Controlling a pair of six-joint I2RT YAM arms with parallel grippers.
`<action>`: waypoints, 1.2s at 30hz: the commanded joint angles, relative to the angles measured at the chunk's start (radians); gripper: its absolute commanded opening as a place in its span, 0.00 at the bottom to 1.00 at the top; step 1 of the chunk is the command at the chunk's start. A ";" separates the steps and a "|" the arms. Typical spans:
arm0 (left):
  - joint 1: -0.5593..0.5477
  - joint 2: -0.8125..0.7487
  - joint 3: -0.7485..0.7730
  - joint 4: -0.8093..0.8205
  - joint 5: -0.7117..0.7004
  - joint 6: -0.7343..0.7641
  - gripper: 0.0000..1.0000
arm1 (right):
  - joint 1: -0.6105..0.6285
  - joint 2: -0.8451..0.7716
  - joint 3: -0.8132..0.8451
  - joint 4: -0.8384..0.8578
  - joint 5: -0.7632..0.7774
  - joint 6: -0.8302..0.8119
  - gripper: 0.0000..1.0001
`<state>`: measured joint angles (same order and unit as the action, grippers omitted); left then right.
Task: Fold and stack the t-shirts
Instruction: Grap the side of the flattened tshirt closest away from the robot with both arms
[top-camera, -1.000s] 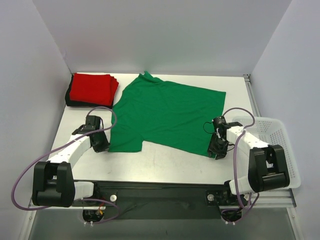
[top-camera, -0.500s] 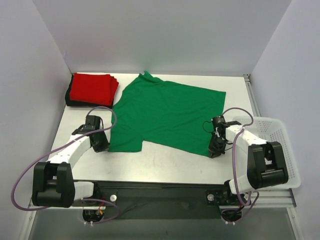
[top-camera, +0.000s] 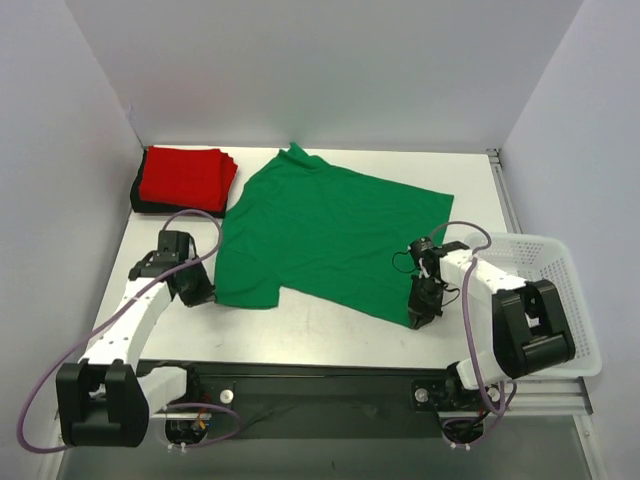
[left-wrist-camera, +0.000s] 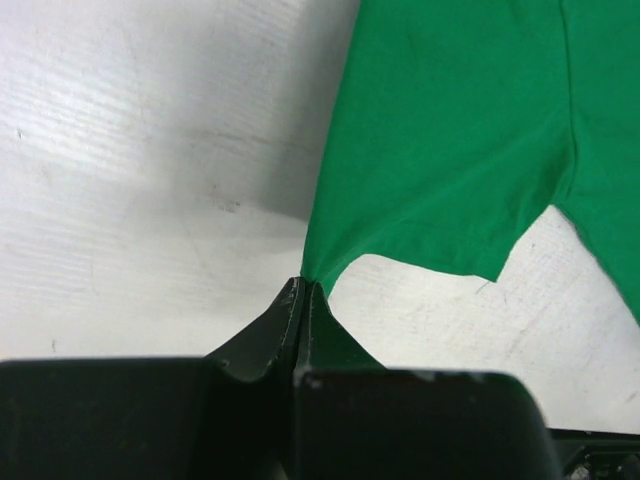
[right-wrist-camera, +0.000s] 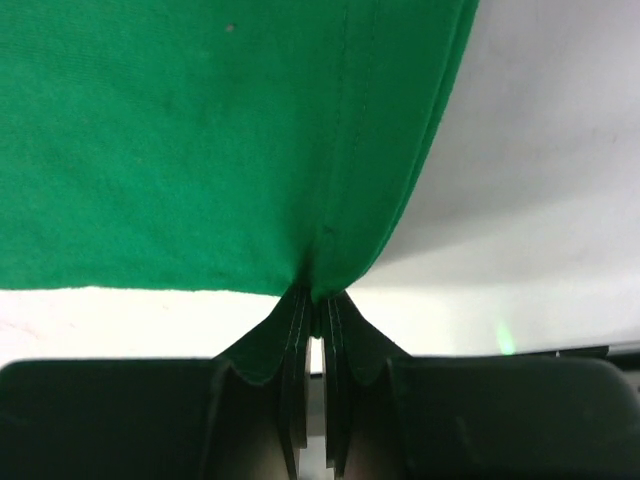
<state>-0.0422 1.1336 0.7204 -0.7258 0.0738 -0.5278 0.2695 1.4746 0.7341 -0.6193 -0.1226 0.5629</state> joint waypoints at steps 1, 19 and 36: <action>0.005 -0.072 0.048 -0.102 0.021 -0.043 0.00 | 0.019 -0.063 0.001 -0.147 -0.008 0.045 0.00; 0.005 -0.330 0.057 -0.446 -0.045 -0.080 0.00 | 0.105 -0.212 -0.078 -0.299 -0.066 0.114 0.00; -0.165 0.007 0.339 -0.146 -0.020 -0.063 0.00 | 0.005 -0.162 0.057 -0.295 -0.137 0.042 0.00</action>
<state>-0.1513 1.0672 0.9588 -0.9955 0.0605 -0.5949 0.3130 1.2938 0.7311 -0.8619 -0.2317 0.6422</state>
